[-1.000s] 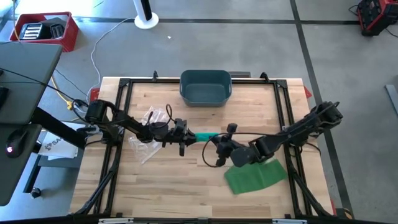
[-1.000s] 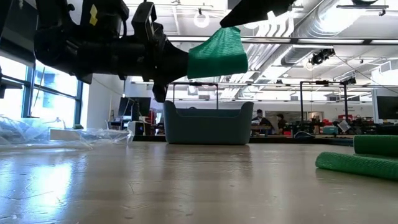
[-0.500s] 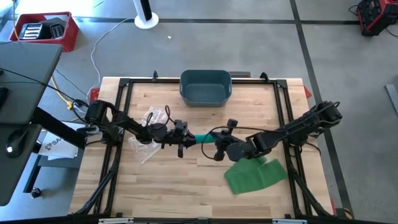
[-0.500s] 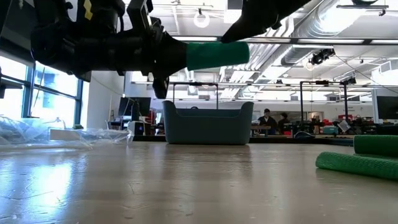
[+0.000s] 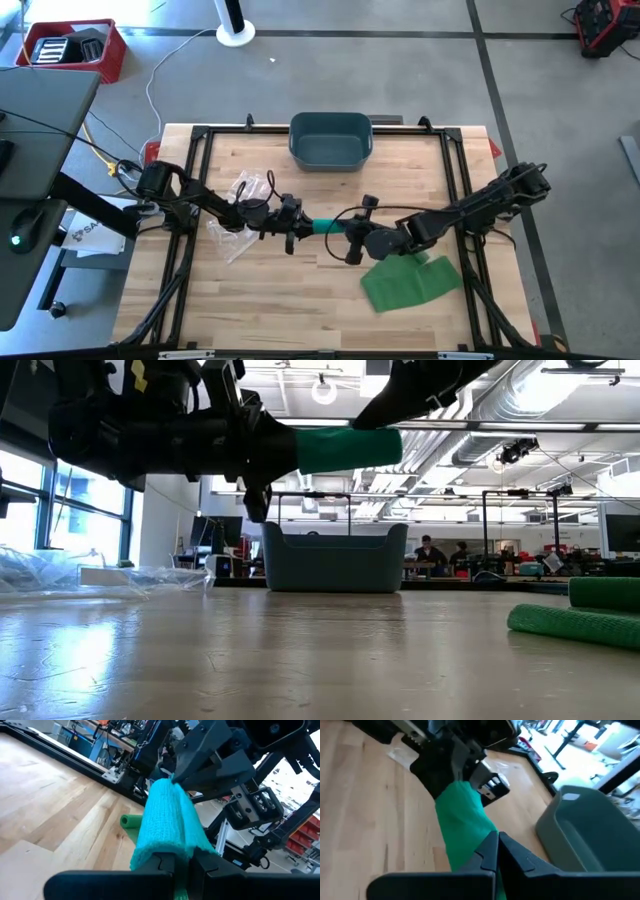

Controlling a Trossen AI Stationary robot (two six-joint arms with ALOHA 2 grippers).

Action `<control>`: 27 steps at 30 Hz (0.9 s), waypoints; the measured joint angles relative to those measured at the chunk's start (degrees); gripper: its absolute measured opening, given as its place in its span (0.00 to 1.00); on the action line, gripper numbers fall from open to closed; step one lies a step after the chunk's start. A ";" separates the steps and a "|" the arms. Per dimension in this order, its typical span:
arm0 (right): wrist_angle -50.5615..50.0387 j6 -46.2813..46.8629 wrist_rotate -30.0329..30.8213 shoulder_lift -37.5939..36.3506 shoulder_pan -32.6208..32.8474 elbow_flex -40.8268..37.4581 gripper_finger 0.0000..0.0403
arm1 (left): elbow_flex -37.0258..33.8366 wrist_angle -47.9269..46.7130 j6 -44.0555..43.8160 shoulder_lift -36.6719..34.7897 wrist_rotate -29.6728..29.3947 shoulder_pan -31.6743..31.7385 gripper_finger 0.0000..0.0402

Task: Roll bandage
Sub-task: Roll the blue bandage

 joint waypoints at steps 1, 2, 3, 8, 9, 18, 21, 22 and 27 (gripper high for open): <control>-0.03 0.43 -0.25 0.00 -0.20 0.00 0.00 | 0.00 0.00 -0.52 0.00 -0.02 0.01 0.02; -0.13 1.29 -0.23 0.00 -0.36 -0.02 0.00 | 0.00 0.00 -0.97 0.00 -0.02 0.01 0.02; -0.25 1.70 -0.21 0.00 -0.54 -0.01 0.01 | 0.00 -0.01 -1.18 0.00 -0.02 0.01 0.02; -0.52 2.47 -0.21 -0.07 -1.14 -0.01 0.14 | 0.00 -0.94 -1.32 0.00 0.02 0.01 0.02; -0.84 2.95 -0.31 -0.40 -1.24 -0.02 0.18 | 0.00 -1.35 -1.44 0.00 0.02 0.01 0.02; -2.71 9.12 -21.53 -6.34 -4.92 0.00 0.43 | 1.12 -5.37 6.24 0.02 -0.11 -0.65 0.02; -1.32 9.17 -25.95 -5.35 -6.97 0.00 0.43 | 4.22 -13.17 12.86 0.02 -0.28 -1.72 0.02; -1.09 9.05 -26.49 -4.60 -7.49 0.02 0.42 | 5.69 -16.69 14.78 0.02 -0.30 -2.13 0.02; -0.74 8.97 -33.67 -1.50 -9.82 0.02 0.39 | 12.91 -34.61 21.69 0.04 -3.75 -4.18 0.02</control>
